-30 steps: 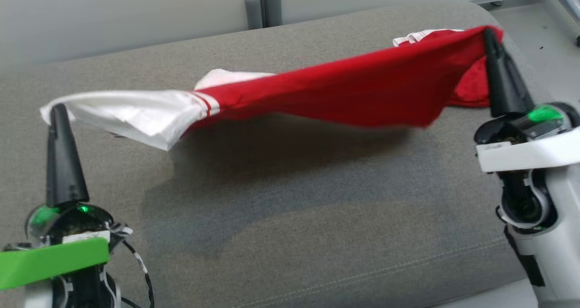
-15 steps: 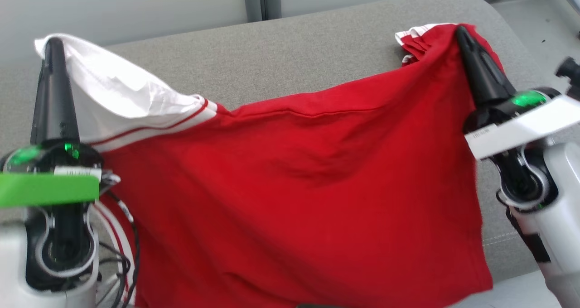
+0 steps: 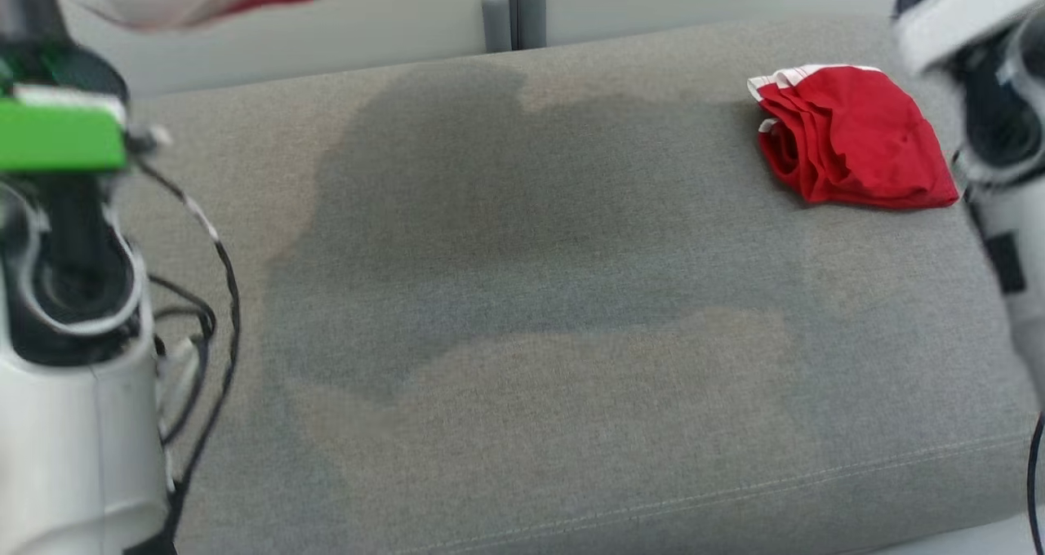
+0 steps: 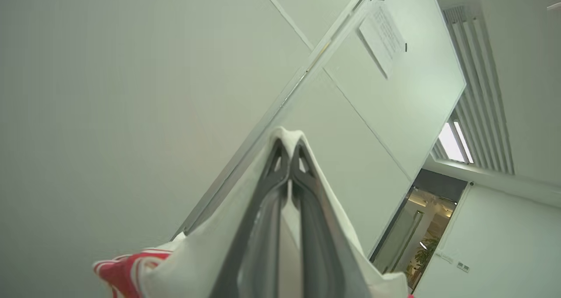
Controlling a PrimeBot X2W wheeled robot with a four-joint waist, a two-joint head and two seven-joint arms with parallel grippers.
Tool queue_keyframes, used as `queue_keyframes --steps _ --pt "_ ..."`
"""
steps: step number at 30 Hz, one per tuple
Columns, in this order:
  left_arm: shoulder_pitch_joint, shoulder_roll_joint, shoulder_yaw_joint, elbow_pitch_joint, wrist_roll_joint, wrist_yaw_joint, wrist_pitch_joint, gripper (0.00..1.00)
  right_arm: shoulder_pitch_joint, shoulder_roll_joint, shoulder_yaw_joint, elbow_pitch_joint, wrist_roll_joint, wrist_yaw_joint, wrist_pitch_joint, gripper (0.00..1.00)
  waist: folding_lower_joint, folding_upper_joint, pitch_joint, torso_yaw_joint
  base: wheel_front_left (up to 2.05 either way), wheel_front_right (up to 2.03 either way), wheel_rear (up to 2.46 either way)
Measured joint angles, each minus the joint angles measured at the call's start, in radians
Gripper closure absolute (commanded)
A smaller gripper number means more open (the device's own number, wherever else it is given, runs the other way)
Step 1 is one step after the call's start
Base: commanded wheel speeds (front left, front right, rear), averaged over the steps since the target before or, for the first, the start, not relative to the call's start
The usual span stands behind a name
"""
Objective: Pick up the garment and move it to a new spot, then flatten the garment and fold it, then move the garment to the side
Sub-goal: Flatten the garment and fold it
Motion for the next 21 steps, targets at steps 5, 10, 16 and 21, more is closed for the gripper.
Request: queue_keyframes --steps 5,10,16,21 --pt "0.374 -0.026 -0.045 0.184 0.005 0.018 0.074 1.0 0.286 0.016 0.11 0.256 0.044 -0.03 0.187 1.0 0.0 0.0 0.03 0.008 0.0 0.0 0.0" --pt "0.54 -0.054 -0.083 0.282 0.007 0.018 0.076 1.0 0.348 0.042 0.106 0.34 0.073 -0.035 0.203 1.0 0.0 -0.0001 0.075 0.015 0.0 0.0 0.0" --pt "0.533 -0.06 -0.092 0.283 0.005 0.017 0.022 1.0 0.33 0.076 0.079 0.385 0.09 -0.03 0.166 1.0 0.0 -0.0001 0.122 0.037 0.0 0.0 0.0" --pt "0.508 -0.059 -0.062 0.243 0.009 0.017 -0.04 1.0 0.288 0.104 0.091 0.401 0.098 -0.016 0.159 1.0 0.0 0.0 0.133 0.054 0.0 0.0 0.0"
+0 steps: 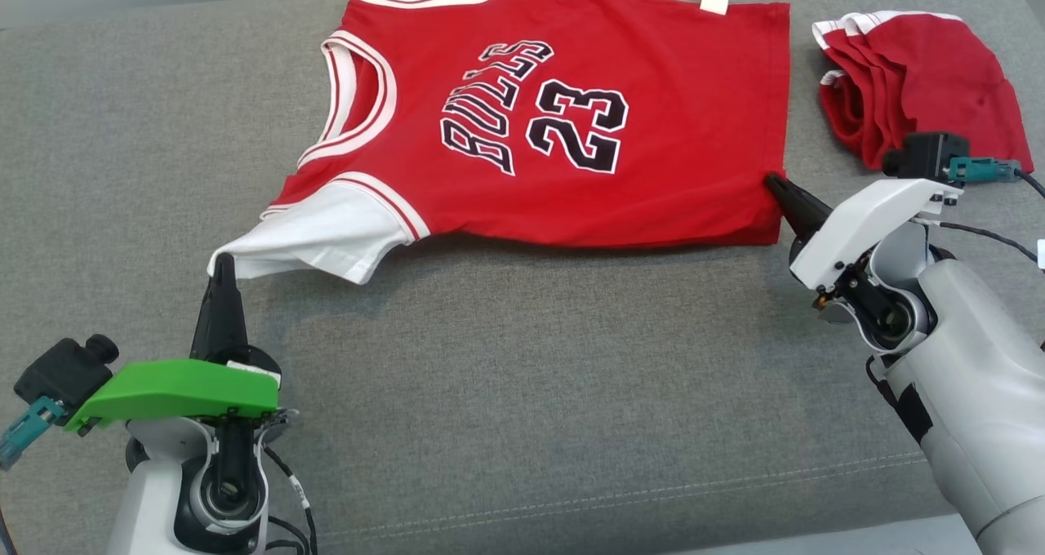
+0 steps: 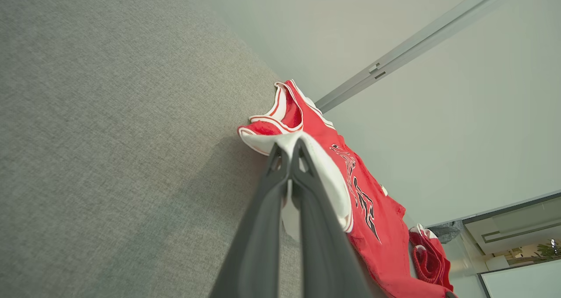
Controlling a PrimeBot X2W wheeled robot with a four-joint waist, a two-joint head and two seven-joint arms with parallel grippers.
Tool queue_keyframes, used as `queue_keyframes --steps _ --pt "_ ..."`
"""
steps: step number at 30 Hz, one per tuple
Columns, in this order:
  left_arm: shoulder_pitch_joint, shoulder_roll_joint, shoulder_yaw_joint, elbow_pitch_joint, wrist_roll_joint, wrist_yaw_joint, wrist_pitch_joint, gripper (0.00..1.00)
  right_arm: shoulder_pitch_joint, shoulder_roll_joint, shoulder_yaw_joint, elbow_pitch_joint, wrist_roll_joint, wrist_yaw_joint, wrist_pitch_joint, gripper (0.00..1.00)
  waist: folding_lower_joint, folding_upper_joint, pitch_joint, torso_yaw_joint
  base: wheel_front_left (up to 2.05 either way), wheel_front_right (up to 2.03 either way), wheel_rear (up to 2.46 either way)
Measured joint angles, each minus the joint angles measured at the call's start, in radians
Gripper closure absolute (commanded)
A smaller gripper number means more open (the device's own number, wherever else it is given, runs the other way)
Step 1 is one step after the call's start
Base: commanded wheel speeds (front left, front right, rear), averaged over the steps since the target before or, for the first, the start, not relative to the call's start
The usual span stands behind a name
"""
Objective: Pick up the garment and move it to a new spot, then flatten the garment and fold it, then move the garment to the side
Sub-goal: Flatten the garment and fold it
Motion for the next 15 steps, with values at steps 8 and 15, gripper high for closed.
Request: queue_keyframes --steps 8,15 --pt "0.049 0.0 -0.032 -0.022 0.029 0.0 -0.035 1.0 0.014 -0.027 0.008 0.02 0.002 0.009 -0.032 1.0 0.0 0.0 -0.027 0.013 0.0 0.0 0.0" --pt "0.156 0.001 -0.02 -0.039 0.038 0.0 -0.074 1.0 0.075 -0.05 0.042 0.017 -0.002 0.018 -0.066 1.0 0.0 0.0 -0.059 0.015 0.0 0.0 0.0"
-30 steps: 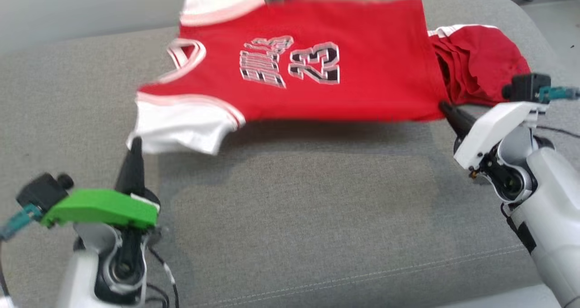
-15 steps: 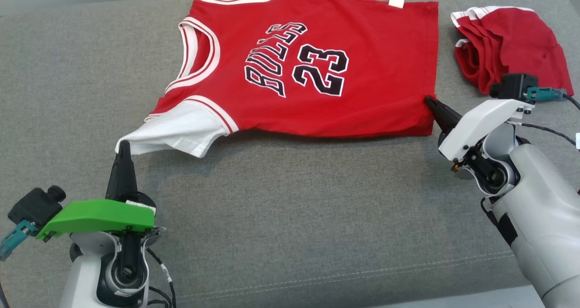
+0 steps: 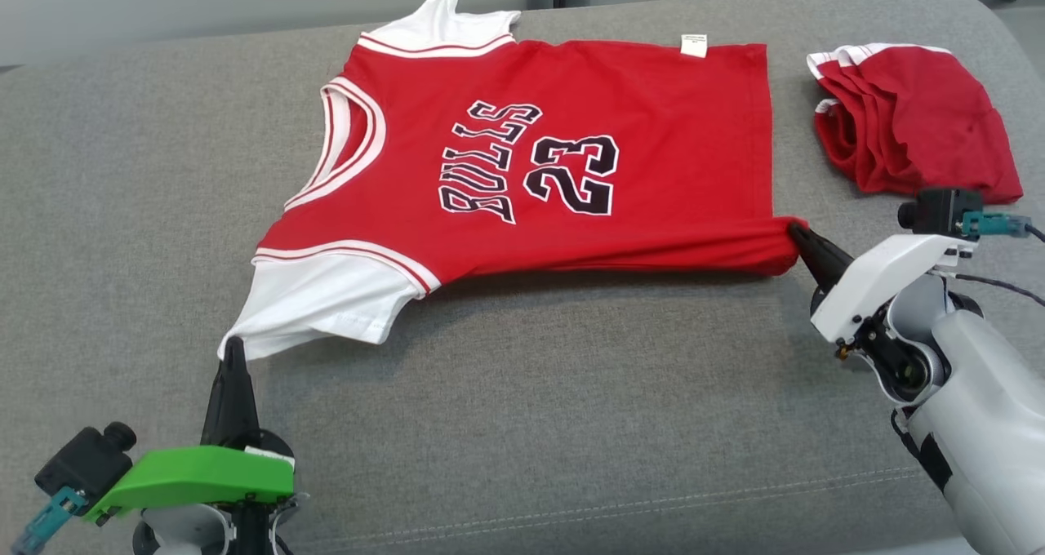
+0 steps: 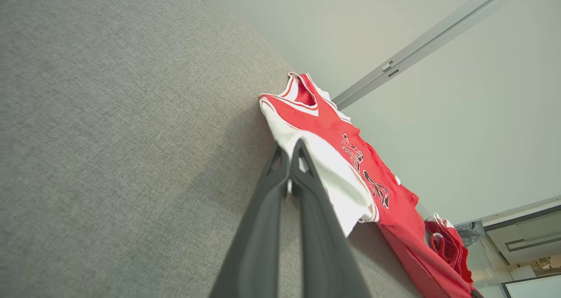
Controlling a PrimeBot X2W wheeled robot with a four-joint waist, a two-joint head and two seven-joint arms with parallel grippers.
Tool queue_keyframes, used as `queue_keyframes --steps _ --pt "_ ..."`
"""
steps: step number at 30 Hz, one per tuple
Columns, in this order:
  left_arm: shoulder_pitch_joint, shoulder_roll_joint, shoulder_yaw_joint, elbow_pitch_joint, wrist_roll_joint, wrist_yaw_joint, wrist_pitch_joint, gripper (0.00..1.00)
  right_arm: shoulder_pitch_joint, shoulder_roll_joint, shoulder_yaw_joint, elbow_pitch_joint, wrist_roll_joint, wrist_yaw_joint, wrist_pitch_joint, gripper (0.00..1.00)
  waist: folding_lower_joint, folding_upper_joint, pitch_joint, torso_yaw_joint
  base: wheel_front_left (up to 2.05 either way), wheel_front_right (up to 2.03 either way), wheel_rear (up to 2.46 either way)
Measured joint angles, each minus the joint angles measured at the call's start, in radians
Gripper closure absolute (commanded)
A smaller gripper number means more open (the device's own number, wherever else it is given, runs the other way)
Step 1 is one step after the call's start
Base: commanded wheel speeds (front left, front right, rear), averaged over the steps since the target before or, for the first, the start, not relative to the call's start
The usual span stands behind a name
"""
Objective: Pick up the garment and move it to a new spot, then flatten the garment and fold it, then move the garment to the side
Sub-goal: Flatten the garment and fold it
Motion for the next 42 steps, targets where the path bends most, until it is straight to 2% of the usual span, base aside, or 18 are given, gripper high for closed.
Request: queue_keyframes --steps 9,13,25,34,42 --pt "0.12 0.001 -0.009 -0.075 0.003 0.0 -0.01 1.0 0.094 -0.008 0.015 -0.014 0.008 0.0 -0.025 1.0 -0.0001 0.0 -0.027 -0.009 0.0 0.0 0.0" --pt "0.158 0.003 -0.058 -0.109 0.021 0.0 -0.003 1.0 0.135 -0.012 0.025 -0.065 0.037 0.0 -0.046 1.0 0.0 0.0 -0.035 -0.001 0.0 0.0 0.0" --pt "0.315 0.007 -0.033 -0.131 0.029 0.0 -0.002 1.0 0.26 -0.035 0.043 -0.163 0.044 0.0 -0.124 1.0 0.0 0.0 -0.053 0.031 0.0 0.0 0.0" --pt "0.337 0.009 -0.059 -0.108 0.079 0.0 0.047 1.0 0.316 -0.034 0.086 -0.165 0.019 0.0 -0.132 1.0 0.0 0.0 -0.067 0.013 0.0 0.0 0.0" --pt "0.36 0.009 -0.038 -0.05 0.112 0.0 0.074 1.0 0.321 -0.032 0.1 -0.158 -0.008 0.0 -0.164 1.0 0.0 0.0 -0.083 -0.012 0.0 0.0 0.0"
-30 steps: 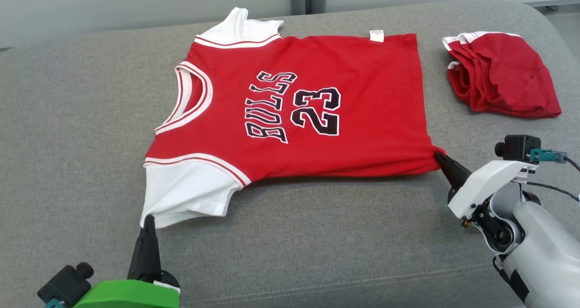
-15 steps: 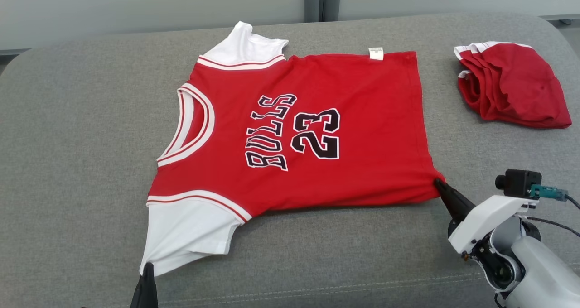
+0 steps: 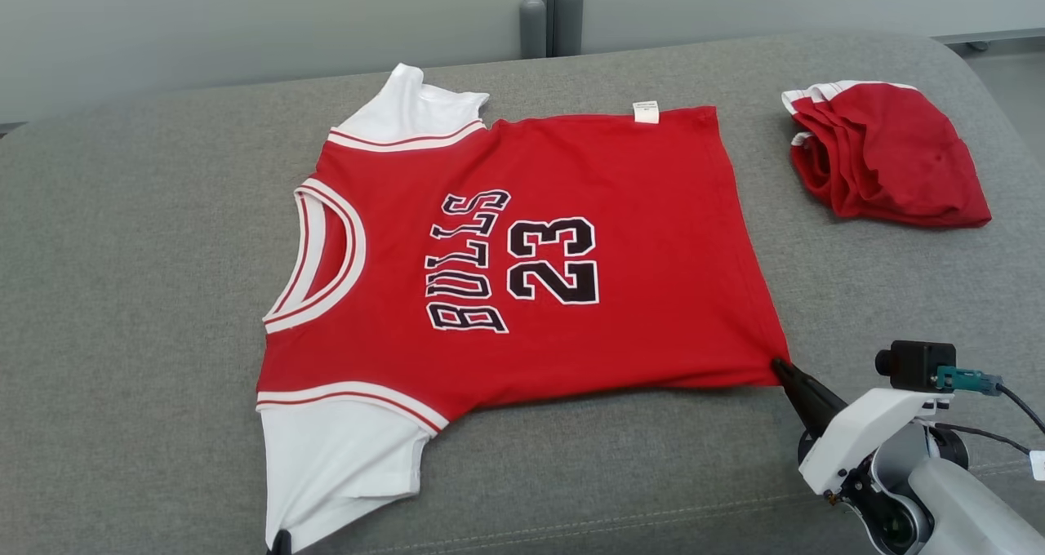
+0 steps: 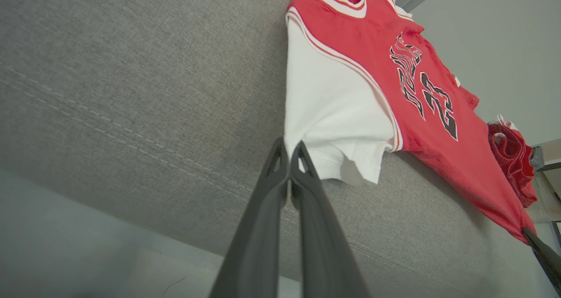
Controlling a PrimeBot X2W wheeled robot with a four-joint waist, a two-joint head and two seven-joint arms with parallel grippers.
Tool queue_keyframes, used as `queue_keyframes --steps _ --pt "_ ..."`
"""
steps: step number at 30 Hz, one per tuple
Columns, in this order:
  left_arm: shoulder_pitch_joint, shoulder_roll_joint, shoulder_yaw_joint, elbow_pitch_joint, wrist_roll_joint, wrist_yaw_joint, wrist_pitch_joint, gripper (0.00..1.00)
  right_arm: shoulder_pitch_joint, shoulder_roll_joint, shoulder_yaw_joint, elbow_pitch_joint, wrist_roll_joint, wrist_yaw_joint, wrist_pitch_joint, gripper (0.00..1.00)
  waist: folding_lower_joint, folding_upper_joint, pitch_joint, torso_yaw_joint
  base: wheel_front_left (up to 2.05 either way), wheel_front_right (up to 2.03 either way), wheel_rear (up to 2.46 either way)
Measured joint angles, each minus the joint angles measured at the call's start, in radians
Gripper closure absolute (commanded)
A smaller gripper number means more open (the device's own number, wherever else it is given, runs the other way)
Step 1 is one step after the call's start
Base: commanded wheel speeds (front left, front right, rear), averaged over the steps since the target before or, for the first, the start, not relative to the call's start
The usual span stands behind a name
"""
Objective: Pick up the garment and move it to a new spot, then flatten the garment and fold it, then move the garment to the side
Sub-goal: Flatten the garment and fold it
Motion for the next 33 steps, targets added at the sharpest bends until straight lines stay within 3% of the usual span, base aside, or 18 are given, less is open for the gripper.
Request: queue_keyframes --steps 1,4,5,6,7,8,9,10,11,17,25,33 --pt "0.0 0.0 0.003 0.004 0.007 0.0 0.004 1.0 0.0 0.0 -0.001 0.004 -0.001 0.0 -0.004 1.0 0.0 0.0 -0.003 -0.001 0.0 0.0 0.0" --pt "0.0 0.0 0.005 0.014 0.022 0.0 0.021 1.0 0.001 0.0 -0.007 0.013 -0.003 0.0 -0.024 0.61 0.0 0.0 -0.01 -0.003 0.0 0.0 0.0" --pt "0.0 0.0 0.004 0.018 0.027 0.0 0.029 1.0 0.001 0.002 -0.009 0.017 -0.003 0.0 -0.026 0.25 0.0 0.0 -0.012 -0.003 0.0 0.0 0.0" --pt "-0.001 0.0 0.004 0.021 0.027 0.0 0.034 0.97 0.001 0.003 -0.01 0.02 -0.003 0.0 -0.031 0.0 0.0 0.0 -0.015 -0.003 0.0 0.0 0.0" --pt "-0.002 0.0 0.004 0.023 0.027 0.0 0.035 0.76 0.002 0.004 -0.01 0.023 -0.003 0.0 -0.034 0.0 0.0 0.0 -0.017 -0.003 0.0 0.0 0.0" --pt "-0.004 0.0 0.005 0.025 0.027 0.0 0.038 0.63 0.003 0.005 -0.01 0.026 -0.003 0.0 -0.034 0.0 0.0 0.0 -0.019 -0.003 0.0 0.0 0.0" --pt "-0.004 0.0 0.005 0.03 0.031 0.0 0.042 0.41 0.003 0.005 -0.007 0.027 -0.006 0.0 -0.034 0.0 0.0 0.0 -0.02 -0.003 0.0 0.0 0.0" --pt "-0.004 0.0 0.004 0.038 0.042 0.0 0.047 0.04 0.004 0.004 -0.003 0.031 -0.014 0.0 -0.035 0.0 0.0 0.0 -0.02 -0.003 0.0 0.0 0.0" --pt "-0.004 0.0 0.004 0.046 0.051 0.0 0.048 0.0 0.006 0.004 0.0 0.035 -0.02 -0.001 -0.038 0.0 0.0 0.0 -0.021 -0.003 0.0 0.0 0.0" --pt "-0.004 0.012 0.024 0.073 0.1 0.0 0.068 0.0 0.025 0.001 -0.006 0.041 -0.037 -0.012 -0.081 0.0 0.0 0.0 -0.023 -0.005 0.0 0.0 0.0" --pt "-0.027 0.074 0.099 0.02 0.245 0.0 -0.029 0.0 0.008 -0.034 -0.062 -0.006 -0.124 -0.083 -0.176 0.0 0.0 0.0 -0.025 -0.015 0.0 0.0 0.0" --pt "-0.118 0.074 0.036 -0.031 0.365 0.0 -0.085 0.0 -0.033 -0.016 -0.09 -0.106 -0.215 -0.144 -0.184 0.0 0.0 0.0 -0.046 -0.048 0.0 0.0 0.0"
